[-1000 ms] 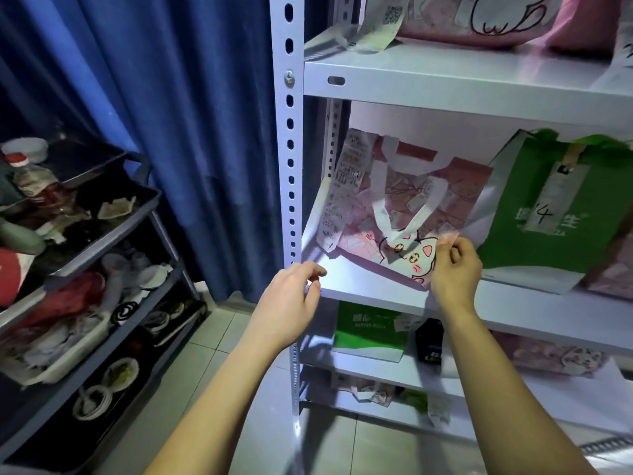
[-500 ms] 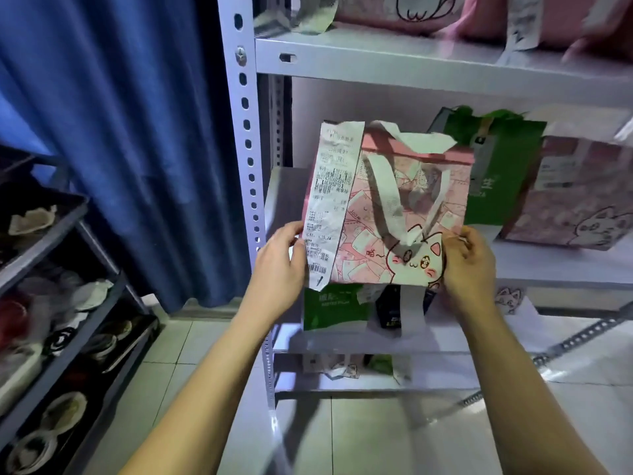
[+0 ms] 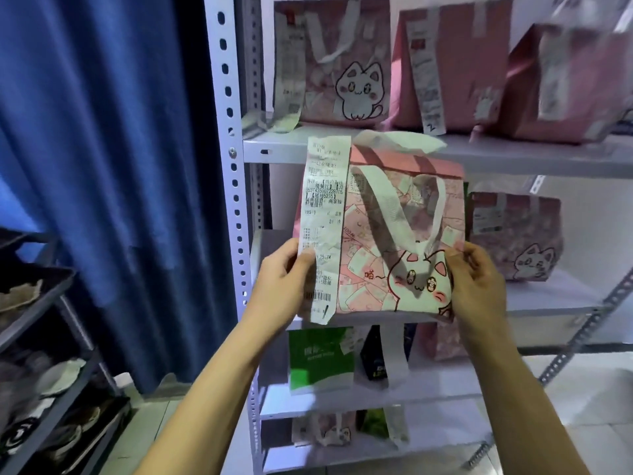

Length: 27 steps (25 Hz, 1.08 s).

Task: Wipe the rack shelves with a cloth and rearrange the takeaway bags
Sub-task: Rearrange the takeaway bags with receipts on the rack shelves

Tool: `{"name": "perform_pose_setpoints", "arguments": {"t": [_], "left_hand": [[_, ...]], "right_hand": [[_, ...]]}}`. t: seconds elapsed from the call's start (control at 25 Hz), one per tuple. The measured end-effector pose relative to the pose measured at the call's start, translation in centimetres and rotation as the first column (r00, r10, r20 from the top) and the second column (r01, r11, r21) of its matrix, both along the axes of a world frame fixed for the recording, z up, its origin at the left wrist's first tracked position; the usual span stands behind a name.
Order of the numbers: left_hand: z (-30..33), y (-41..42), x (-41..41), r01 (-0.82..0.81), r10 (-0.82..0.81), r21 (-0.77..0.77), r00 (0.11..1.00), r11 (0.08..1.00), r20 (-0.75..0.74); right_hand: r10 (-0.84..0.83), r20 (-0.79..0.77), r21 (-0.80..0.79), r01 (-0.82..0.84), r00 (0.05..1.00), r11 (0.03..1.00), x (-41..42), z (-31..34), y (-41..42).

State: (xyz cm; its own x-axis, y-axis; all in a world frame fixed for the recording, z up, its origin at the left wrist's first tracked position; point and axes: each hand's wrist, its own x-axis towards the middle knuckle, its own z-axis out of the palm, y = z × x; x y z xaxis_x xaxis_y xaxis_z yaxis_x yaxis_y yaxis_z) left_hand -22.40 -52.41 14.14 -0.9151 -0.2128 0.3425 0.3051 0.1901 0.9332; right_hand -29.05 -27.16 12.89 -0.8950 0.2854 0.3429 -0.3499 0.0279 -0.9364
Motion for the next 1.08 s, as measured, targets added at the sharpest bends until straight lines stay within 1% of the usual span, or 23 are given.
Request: {"name": "perform_pose_setpoints", "arguments": {"t": [0.08,0.16,0.32,0.44,0.52,0.68,0.76,0.84,0.88,1.0,1.08], "left_hand": [[1.4,0.2,0.1,0.036,-0.035,0.078,0.999,0.996,-0.012],[3.4,0.2,0.0,0.027,-0.022,0.146,0.999,0.989,-0.036],[5.9,-0.1,-0.6,-0.072,0.082,0.216,0.996,0.974,-0.038],[6.3,-1.0,-0.8,-0.174,0.196,0.265,0.979,0.948,-0.056],[6.5,-1.5,-0.6,-0.217,0.24,0.267,0.969,0.939,-0.056],[6.3,-2.5,0.0,-0.295,0.317,0.235,0.947,0.926,-0.061],[5.9,-2.6,0.1,-0.318,0.338,0.232,0.94,0.919,-0.051],[5.6,-2.5,0.2,-0.329,0.347,0.233,0.937,0.915,-0.036],[5.5,-2.4,0.3,-0.336,0.351,0.225,0.936,0.915,-0.033],[5.4,-2.4,0.6,-0.35,0.366,0.205,0.93,0.914,-0.042],[5.4,-2.3,0.7,-0.355,0.369,0.188,0.928,0.916,-0.045]], "right_hand": [[0.036,-0.005,-0.019,-0.036,0.999,0.999,0.3,1.2,-0.1],[0.064,-0.008,-0.012,-0.064,0.998,0.998,-0.1,3.4,-0.3],[0.098,-0.039,0.071,-0.095,0.994,0.993,-2.1,8.8,-0.3],[0.135,-0.089,0.064,-0.129,0.987,0.99,-4.7,13.2,-0.7],[0.163,-0.115,0.066,-0.156,0.98,0.986,-7.4,16.2,-1.3],[0.229,-0.145,0.192,-0.2,0.963,0.961,-14.0,20.6,-4.4],[0.229,-0.138,0.289,-0.182,0.964,0.94,-17.3,21.5,-6.0],[0.178,-0.115,0.391,-0.121,0.977,0.913,-20.3,21.9,-7.2],[0.152,-0.107,0.398,-0.098,0.982,0.912,-21.7,22.2,-7.4],[0.15,-0.056,0.334,-0.123,0.987,0.934,-25.1,23.0,-7.8],[0.133,-0.035,0.356,-0.112,0.99,0.928,-26.8,23.5,-8.1]]}}
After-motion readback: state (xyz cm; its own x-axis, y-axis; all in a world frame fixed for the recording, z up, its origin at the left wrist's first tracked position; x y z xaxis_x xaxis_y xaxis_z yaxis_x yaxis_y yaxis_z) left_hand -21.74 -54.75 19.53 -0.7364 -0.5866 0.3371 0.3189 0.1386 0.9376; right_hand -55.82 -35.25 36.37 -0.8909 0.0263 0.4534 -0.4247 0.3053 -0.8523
